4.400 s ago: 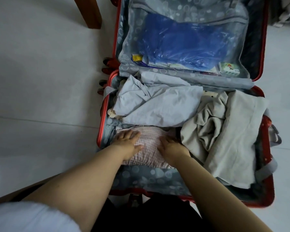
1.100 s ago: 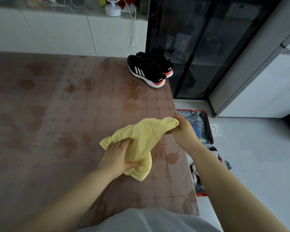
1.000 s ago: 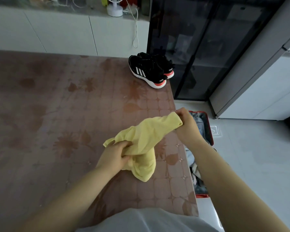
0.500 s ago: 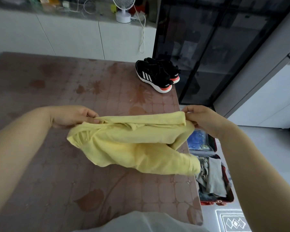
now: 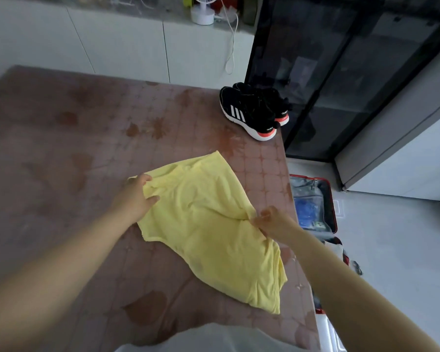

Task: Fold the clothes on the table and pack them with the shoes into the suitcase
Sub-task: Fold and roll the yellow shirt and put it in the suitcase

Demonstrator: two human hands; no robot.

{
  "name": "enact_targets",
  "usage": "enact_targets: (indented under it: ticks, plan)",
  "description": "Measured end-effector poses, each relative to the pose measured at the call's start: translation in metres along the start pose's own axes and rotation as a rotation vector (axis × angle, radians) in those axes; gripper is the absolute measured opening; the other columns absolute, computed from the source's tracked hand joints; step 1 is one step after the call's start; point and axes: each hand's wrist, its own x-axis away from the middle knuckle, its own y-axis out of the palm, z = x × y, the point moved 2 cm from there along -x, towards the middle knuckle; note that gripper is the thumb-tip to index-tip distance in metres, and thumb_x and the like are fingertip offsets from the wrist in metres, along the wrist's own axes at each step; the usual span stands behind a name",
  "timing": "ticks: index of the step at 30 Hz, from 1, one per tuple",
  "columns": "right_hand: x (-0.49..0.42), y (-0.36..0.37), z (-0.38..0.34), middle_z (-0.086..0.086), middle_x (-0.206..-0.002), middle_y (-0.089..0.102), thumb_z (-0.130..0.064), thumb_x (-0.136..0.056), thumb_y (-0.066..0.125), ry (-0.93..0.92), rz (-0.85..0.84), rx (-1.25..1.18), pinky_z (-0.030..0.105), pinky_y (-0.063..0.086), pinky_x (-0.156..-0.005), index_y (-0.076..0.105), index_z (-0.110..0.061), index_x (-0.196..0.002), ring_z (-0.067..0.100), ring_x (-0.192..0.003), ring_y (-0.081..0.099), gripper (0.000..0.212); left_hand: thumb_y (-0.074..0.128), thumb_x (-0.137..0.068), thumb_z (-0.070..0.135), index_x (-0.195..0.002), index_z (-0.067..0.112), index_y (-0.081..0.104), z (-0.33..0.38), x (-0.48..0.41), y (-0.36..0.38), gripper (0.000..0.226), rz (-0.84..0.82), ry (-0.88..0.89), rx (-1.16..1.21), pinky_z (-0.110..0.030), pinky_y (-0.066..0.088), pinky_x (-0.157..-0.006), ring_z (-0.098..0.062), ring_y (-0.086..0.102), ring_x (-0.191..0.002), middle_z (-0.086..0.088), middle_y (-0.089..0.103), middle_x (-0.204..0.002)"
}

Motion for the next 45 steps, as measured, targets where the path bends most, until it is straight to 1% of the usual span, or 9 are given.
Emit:
enact_targets:
  ticks: [5, 10, 15, 21, 23, 28, 32, 41, 45]
  plan:
    - [0.002, 0.006, 0.007, 0.001, -0.073, 0.055, -0.028, -0.088, 0.059, -0.021, 0.075, -0.127, 0.028, 0.041, -0.062, 0.061, -0.005, -0.083, 0.014, -0.066, 0.049, 0.023, 0.069, -0.080, 0.031, -0.139, 0.008, 0.029, -0.015, 0.007, 0.014, 0.075, -0.032, -0.226, -0.107, -0.043, 0.038, -0.099, -0.036, 0.041, -0.126, -0.018, 0.040, -0.140]
    - [0.009, -0.023, -0.010, 0.010, -0.083, 0.063, -0.024, -0.092, 0.052, -0.052, 0.074, -0.186, 0.042, 0.051, -0.084, 0.056, -0.010, -0.089, 0.029, -0.083, 0.062, 0.016, 0.064, -0.085, 0.023, -0.107, 0.017, 0.063, -0.021, 0.000, -0.003, 0.023, 0.083, -0.153, -0.152, -0.036, 0.043, -0.092, -0.027, 0.057, -0.110, -0.006, 0.065, -0.115]
    - [0.022, -0.038, -0.029, 0.009, -0.118, 0.054, -0.018, -0.089, 0.055, -0.206, 0.432, 0.259, 0.036, 0.041, -0.084, 0.051, -0.010, -0.116, 0.028, -0.105, 0.051, 0.029, 0.065, -0.085, 0.019, -0.096, 0.013, 0.066, 0.002, -0.001, -0.022, 0.013, 0.038, -0.039, -0.063, -0.030, 0.041, -0.082, -0.025, 0.059, -0.101, -0.004, 0.065, -0.103]
    - [0.062, 0.060, -0.032, -0.002, -0.112, 0.056, -0.057, -0.071, 0.068, -0.560, -0.191, 0.710, 0.031, 0.034, -0.095, 0.058, -0.025, -0.107, 0.019, -0.105, 0.051, 0.049, 0.064, -0.085, 0.019, -0.095, 0.017, 0.060, 0.022, 0.005, -0.031, 0.011, 0.006, 0.090, -0.091, -0.027, 0.038, -0.073, -0.018, 0.055, -0.088, 0.004, 0.055, -0.090]
    - [0.067, 0.080, -0.023, 0.000, -0.117, 0.051, -0.051, -0.075, 0.065, -0.584, -0.180, 0.855, 0.034, 0.032, -0.100, 0.054, -0.023, -0.111, 0.022, -0.108, 0.047, 0.047, 0.065, -0.084, 0.019, -0.096, 0.016, 0.060, 0.020, 0.005, -0.035, 0.013, 0.017, 0.097, -0.080, -0.027, 0.038, -0.071, -0.019, 0.056, -0.087, 0.003, 0.058, -0.091]
    - [0.068, 0.056, -0.021, -0.009, -0.090, 0.060, -0.033, -0.082, 0.066, -0.456, -0.138, 0.349, 0.024, 0.044, -0.084, 0.064, -0.022, -0.090, 0.013, -0.089, 0.057, 0.014, 0.065, -0.085, 0.019, -0.107, 0.018, 0.058, 0.015, 0.001, -0.047, 0.023, 0.016, 0.099, -0.102, -0.028, 0.035, -0.071, -0.020, 0.055, -0.087, -0.003, 0.065, -0.104]
    - [0.066, 0.004, -0.028, -0.016, -0.074, 0.053, -0.028, -0.075, 0.076, -0.345, -0.189, 0.097, 0.008, 0.040, -0.066, 0.054, -0.028, -0.070, 0.000, -0.071, 0.050, 0.023, 0.068, -0.082, 0.014, -0.124, 0.019, 0.053, 0.021, -0.008, -0.067, 0.044, -0.022, 0.155, -0.054, -0.025, 0.029, -0.070, -0.015, 0.050, -0.087, -0.002, 0.065, -0.106]
    - [0.033, -0.107, -0.032, -0.003, -0.058, 0.051, -0.023, -0.081, 0.070, -0.154, -0.184, -0.093, 0.013, 0.041, -0.053, 0.069, -0.012, -0.076, 0.006, -0.053, 0.043, 0.012, 0.071, -0.076, -0.002, -0.092, 0.009, 0.062, 0.074, -0.069, -0.086, 0.021, -0.158, 0.092, 0.493, -0.013, 0.049, -0.050, -0.002, 0.060, -0.051, -0.004, 0.062, -0.076]
    - [0.001, -0.128, -0.033, 0.004, -0.059, 0.048, -0.023, -0.084, 0.067, -0.101, 0.091, -0.306, 0.020, 0.038, -0.053, 0.063, -0.006, -0.071, 0.013, -0.053, 0.039, 0.022, 0.066, -0.082, 0.004, -0.092, 0.014, 0.059, 0.110, -0.102, -0.077, 0.016, 0.034, 0.038, 0.705, -0.023, 0.047, -0.062, -0.014, 0.061, -0.074, -0.014, 0.062, -0.103]
